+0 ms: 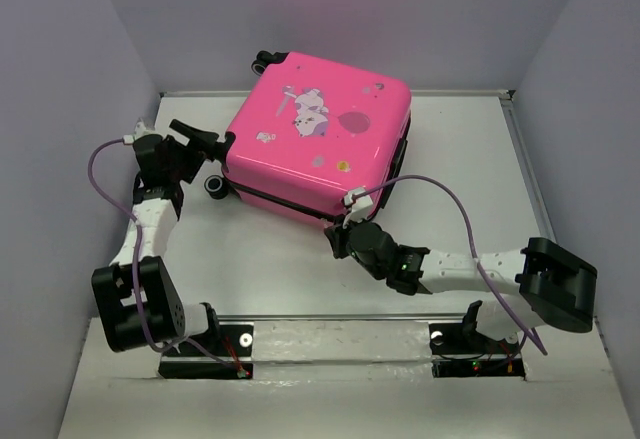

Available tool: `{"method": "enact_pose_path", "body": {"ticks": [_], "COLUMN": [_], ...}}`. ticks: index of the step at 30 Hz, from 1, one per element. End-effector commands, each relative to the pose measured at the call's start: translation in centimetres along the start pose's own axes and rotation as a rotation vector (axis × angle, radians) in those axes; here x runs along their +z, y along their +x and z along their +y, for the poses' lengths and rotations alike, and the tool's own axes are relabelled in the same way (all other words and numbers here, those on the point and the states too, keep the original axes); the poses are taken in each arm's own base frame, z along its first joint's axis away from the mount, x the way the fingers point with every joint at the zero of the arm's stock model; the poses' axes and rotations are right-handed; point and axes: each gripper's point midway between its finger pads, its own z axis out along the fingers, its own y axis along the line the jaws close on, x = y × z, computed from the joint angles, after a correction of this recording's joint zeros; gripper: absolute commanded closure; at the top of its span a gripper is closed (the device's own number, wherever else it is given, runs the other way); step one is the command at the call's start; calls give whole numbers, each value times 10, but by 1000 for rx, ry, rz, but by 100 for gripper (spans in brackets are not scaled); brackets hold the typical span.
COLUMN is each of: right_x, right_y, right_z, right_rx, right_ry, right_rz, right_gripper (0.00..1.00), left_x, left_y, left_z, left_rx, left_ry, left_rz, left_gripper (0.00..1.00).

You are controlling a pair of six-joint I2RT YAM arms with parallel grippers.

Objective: Pack the luggage

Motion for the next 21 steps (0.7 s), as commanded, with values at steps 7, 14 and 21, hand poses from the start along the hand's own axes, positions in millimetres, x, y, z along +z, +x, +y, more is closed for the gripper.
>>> {"method": "enact_pose_path", "body": {"ticks": [7, 14, 21], "right_x": [-2, 2, 10], "right_y": [-29, -26, -25], "right_z": [28, 35, 47], "right_rx": [78, 66, 47], "right_ry": [-103, -127, -159], "right_rz": [-84, -66, -50], "right_gripper": [93, 93, 93], "left_x": [17, 22, 31], "left_y": [-16, -23, -22], "left_z": [-36, -40, -41], "left_rx": [-87, -124, -149], "left_ry": [148, 166, 208], "left_rz": [-5, -37, -35], "left_gripper": [13, 37, 90]}}
